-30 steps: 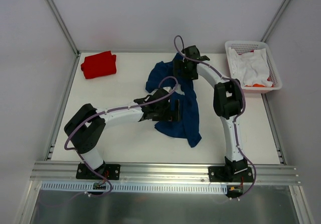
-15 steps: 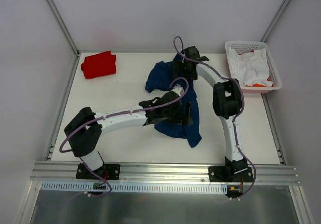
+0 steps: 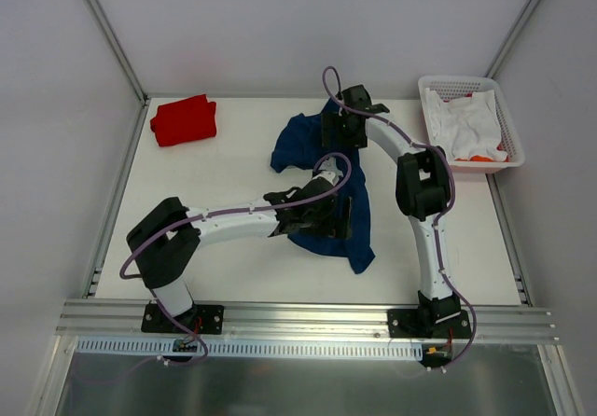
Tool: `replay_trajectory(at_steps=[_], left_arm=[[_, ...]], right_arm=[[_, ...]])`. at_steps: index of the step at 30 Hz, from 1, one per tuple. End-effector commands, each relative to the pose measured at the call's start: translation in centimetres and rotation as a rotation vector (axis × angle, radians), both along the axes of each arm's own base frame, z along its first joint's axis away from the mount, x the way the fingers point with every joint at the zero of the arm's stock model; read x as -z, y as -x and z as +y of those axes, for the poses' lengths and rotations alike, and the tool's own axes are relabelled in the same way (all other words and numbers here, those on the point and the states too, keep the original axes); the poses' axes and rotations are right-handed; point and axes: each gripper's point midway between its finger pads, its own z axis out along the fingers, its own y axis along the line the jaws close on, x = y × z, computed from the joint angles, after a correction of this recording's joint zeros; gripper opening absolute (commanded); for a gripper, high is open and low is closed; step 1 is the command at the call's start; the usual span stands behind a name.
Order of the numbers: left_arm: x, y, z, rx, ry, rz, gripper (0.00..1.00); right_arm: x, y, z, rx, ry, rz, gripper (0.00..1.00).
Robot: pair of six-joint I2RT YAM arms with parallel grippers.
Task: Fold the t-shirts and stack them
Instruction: Flatten out the tshirt
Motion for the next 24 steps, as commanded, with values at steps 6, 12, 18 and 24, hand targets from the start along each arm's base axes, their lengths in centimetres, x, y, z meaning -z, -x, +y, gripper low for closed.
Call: replay_trajectory(at_steps=[6, 12, 18, 24], left_arm=[[5.1, 1.3, 1.2, -0.031, -0.073, 0.095, 0.99], [6.5, 1.8, 1.9, -0.038, -0.096, 0.116, 0.99], [6.9, 1.9, 1.8, -0.032, -0.1, 0.128, 0.99], [7.3, 2.1, 2.2, -0.041, -0.107, 0.136, 0.99]], right_arm=[[-7.7, -1.0, -0.1, -0.021, -0.059, -0.135, 0.99], [-10.5, -1.5, 0.8, -0.048, -0.118, -0.185, 1.0], [-10.7, -2.3, 1.5, -0.061, -0.15, -0.198, 1.0], [-4.3, -2.2, 1.3, -0.043, -0.116, -0.082, 0.99]])
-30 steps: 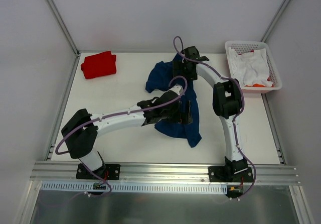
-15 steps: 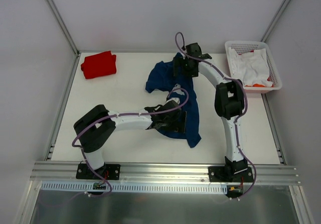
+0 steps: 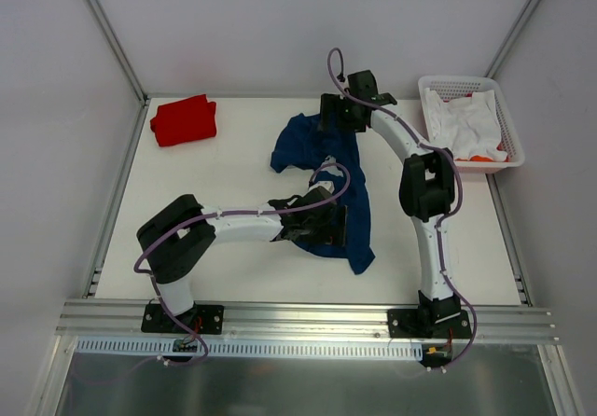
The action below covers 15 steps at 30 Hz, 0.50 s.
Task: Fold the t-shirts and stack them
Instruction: Flatten out the tshirt
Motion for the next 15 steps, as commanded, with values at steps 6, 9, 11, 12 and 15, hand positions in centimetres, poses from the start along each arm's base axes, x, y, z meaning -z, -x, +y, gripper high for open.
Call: replay_trajectory(at_steps=[6, 9, 11, 12, 15], left_arm=[[2.4, 1.4, 1.4, -0.012, -0.048, 0.064, 0.99], [2.3, 1.4, 1.4, -0.014, -0.043, 0.063, 0.99], [2.5, 1.5, 1.5, -0.02, -0.047, 0.065, 0.99], [2.4, 1.5, 1.7, -0.023, -0.046, 0.063, 0.99], [2.5, 1.6, 2.3, -0.038, -0.056, 0.062, 0.99]], right_arm=[[6.7, 0.8, -1.2, 0.038, 0.027, 0.131, 0.99], [8.2, 1.2, -2.2, 0.06, 0.042, 0.167, 1.0], [9.2, 1.6, -2.9, 0.103, 0.039, 0.203, 1.0], [9.1, 1.7, -3.4, 0.125, 0.051, 0.203, 1.0], [9.2, 2.4, -5.6, 0.21, 0.081, 0.22, 1.0]])
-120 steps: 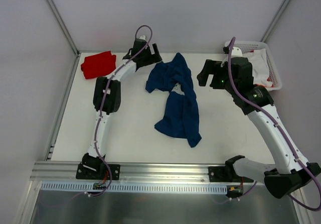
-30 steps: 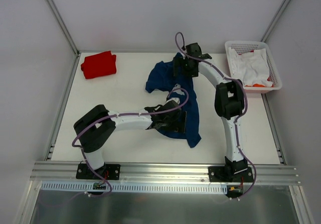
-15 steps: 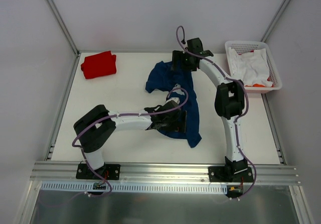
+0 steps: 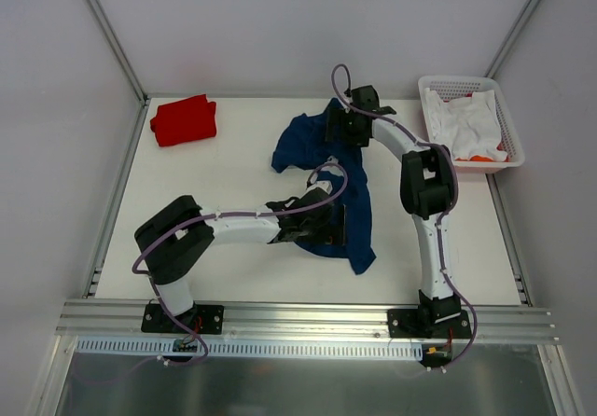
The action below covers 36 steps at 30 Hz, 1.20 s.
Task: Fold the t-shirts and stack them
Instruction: Flatten out the tshirt
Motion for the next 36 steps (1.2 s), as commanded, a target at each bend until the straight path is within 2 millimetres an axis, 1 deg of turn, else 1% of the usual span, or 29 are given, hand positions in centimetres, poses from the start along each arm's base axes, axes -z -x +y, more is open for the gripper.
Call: replay_trajectory(at_steps=[1, 2, 3, 4, 5, 6, 7, 8, 9, 10, 11, 12, 13, 14, 15, 16, 18, 19, 20, 21, 22, 24, 25, 26, 29, 31, 32, 35, 36], left_arm=[[2.6, 1.8, 2.8, -0.021, -0.091, 0.07, 0.99], [2.9, 1.9, 3.3, -0.03, -0.099, 0.072, 0.99], [2.8, 1.9, 3.6, -0.038, -0.099, 0.071, 0.99], [3.2, 1.9, 4.4, -0.054, -0.109, 0.08, 0.99], [3.0, 1.7, 4.9, -0.072, -0.11, 0.073, 0.99], [3.0, 1.5, 5.4, -0.087, -0.109, 0.074, 0.99], [3.4, 1.3, 6.4, -0.115, -0.119, 0.083, 0.99], [3.1, 1.0, 7.0, -0.133, -0.116, 0.076, 0.99], [3.2, 0.8, 7.6, -0.149, -0.119, 0.076, 0.99], [3.1, 0.2, 8.7, -0.188, -0.118, 0.072, 0.99], [3.1, 0.1, 9.2, -0.201, -0.119, 0.073, 0.99], [3.2, -0.1, 9.9, -0.221, -0.124, 0.073, 0.99], [3.5, -0.1, 10.7, -0.24, -0.131, 0.076, 0.99], [3.1, -0.9, 11.5, -0.272, -0.123, 0.069, 0.99], [3.1, -1.1, 12.0, -0.288, -0.122, 0.068, 0.99], [3.4, -1.2, 12.7, -0.303, -0.131, 0.072, 0.99], [3.2, -2.0, 13.9, -0.344, -0.126, 0.067, 0.99], [3.2, -2.2, 14.3, -0.353, -0.128, 0.063, 0.99], [3.0, -2.7, 14.9, -0.377, -0.126, 0.061, 0.99], [3.2, -2.8, 15.3, -0.384, -0.131, 0.063, 0.99], [3.1, -3.1, 15.6, -0.392, -0.13, 0.061, 0.99], [3.1, -3.6, 16.3, -0.413, -0.131, 0.059, 0.99], [2.9, -3.9, 16.5, -0.421, -0.129, 0.055, 0.99], [2.8, -4.2, 16.8, -0.43, -0.127, 0.052, 0.99], [2.5, -4.3, 16.6, -0.424, -0.116, 0.05, 0.99], [2.5, -4.2, 16.4, -0.417, -0.11, 0.058, 0.99], [2.6, -4.1, 16.4, -0.416, -0.11, 0.06, 0.99], [2.7, -3.9, 16.7, -0.419, -0.113, 0.06, 0.99], [2.7, -3.8, 16.8, -0.42, -0.115, 0.06, 0.99]], right_arm=[[2.4, 2.3, -4.8, 0.155, 0.091, 0.115, 0.99], [2.2, 2.5, -5.6, 0.196, 0.107, 0.116, 0.99], [1.8, 3.2, -6.3, 0.22, 0.111, 0.118, 0.99], [1.5, 3.5, -7.2, 0.247, 0.115, 0.116, 0.99], [1.1, 3.5, -7.7, 0.278, 0.115, 0.101, 0.99], [0.5, 4.5, -8.4, 0.29, 0.12, 0.1, 0.99], [0.0, 4.9, -8.6, 0.298, 0.115, 0.089, 0.99], [-0.5, 4.8, -9.3, 0.325, 0.136, 0.061, 0.99], [-1.2, 5.8, -9.6, 0.332, 0.138, 0.055, 1.0], [-0.9, 6.7, -10.2, 0.343, 0.155, 0.058, 1.0], [-2.0, 6.4, -10.3, 0.351, 0.151, 0.029, 1.0], [-2.8, 7.4, -10.6, 0.356, 0.151, 0.021, 1.0], [-3.2, 7.8, -10.8, 0.362, 0.151, 0.014, 0.99], [-3.5, 8.2, -10.9, 0.365, 0.152, 0.007, 1.0], [-3.9, 8.6, -11.0, 0.37, 0.146, 0.001, 1.0], [-4.4, 9.7, -11.3, 0.375, 0.146, -0.007, 0.99], [-5.0, 10.8, -11.5, 0.38, 0.141, -0.017, 0.99], [-5.4, 12.0, -11.9, 0.385, 0.141, -0.024, 1.0], [-5.6, 12.7, -11.9, 0.385, 0.144, -0.026, 0.99], [-5.9, 13.4, -12.1, 0.389, 0.141, -0.03, 0.99], [-6.3, 14.6, -12.4, 0.392, 0.144, -0.04, 0.99], [-6.6, 15.9, -12.5, 0.393, 0.148, -0.049, 0.99], [-6.8, 17.0, -12.9, 0.4, 0.154, -0.056, 0.99], [-6.8, 17.4, -12.9, 0.399, 0.152, -0.057, 1.0], [-7.1, 18.2, -12.8, 0.387, 0.147, -0.072, 1.0], [-7.2, 17.8, -12.6, 0.368, 0.153, -0.081, 1.0], [-7.2, 17.1, -12.2, 0.359, 0.152, -0.076, 0.99], [-6.8, 16.1, -11.1, 0.318, 0.165, -0.072, 0.99], [-6.3, 15.2, -10.6, 0.307, 0.166, -0.066, 0.99]])
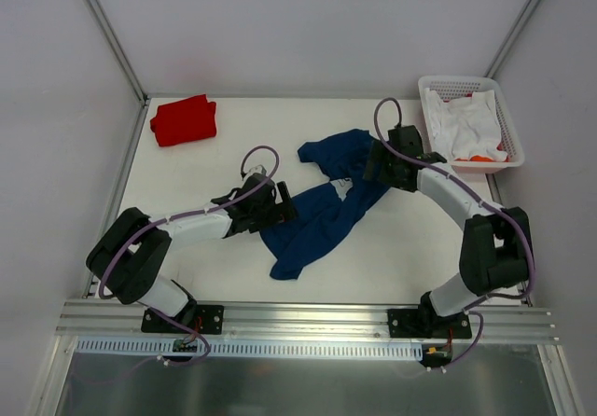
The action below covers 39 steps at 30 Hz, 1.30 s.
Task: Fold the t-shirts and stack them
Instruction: Flatten out the tshirt
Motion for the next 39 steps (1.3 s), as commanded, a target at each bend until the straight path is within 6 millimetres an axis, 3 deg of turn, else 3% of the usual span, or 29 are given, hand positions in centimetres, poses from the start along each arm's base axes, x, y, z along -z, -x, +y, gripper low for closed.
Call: replay_trajectory(at_steps=[1, 2, 4, 9, 15, 19, 26, 39], left_arm=[[2.6, 2.5, 3.3, -0.016, -0.118, 0.091, 0.99], [2.7, 2.6, 3.4, -0.018, -0.119, 0.092, 0.99], [2.7, 2.7, 3.4, -0.017, -0.118, 0.093, 0.99], [2.9, 3.0, 3.6, -0.017, -0.123, 0.099, 0.99], [2.6, 2.9, 3.6, -0.016, -0.119, 0.087, 0.99], [2.5, 2.8, 3.7, -0.017, -0.116, 0.085, 0.99], [2.4, 2.4, 4.2, -0.034, -0.116, 0.083, 0.99], [1.4, -0.7, 7.7, -0.135, -0.106, 0.057, 0.99]], right_arm=[[-0.5, -2.7, 1.9, -0.05, 0.007, -0.034, 0.99], [-1.0, -3.6, 2.3, -0.062, 0.001, -0.049, 0.99], [0.1, -4.5, 3.5, -0.094, -0.016, -0.023, 0.98], [-0.6, -7.8, 5.2, -0.131, -0.035, -0.057, 0.98], [3.7, -8.4, 5.4, -0.125, -0.017, 0.03, 0.98], [7.9, -6.0, 5.1, -0.099, -0.03, 0.115, 0.98], [10.7, -2.0, 4.2, -0.034, -0.059, 0.187, 0.98], [8.0, 6.5, 2.6, 0.024, -0.043, 0.132, 0.98]])
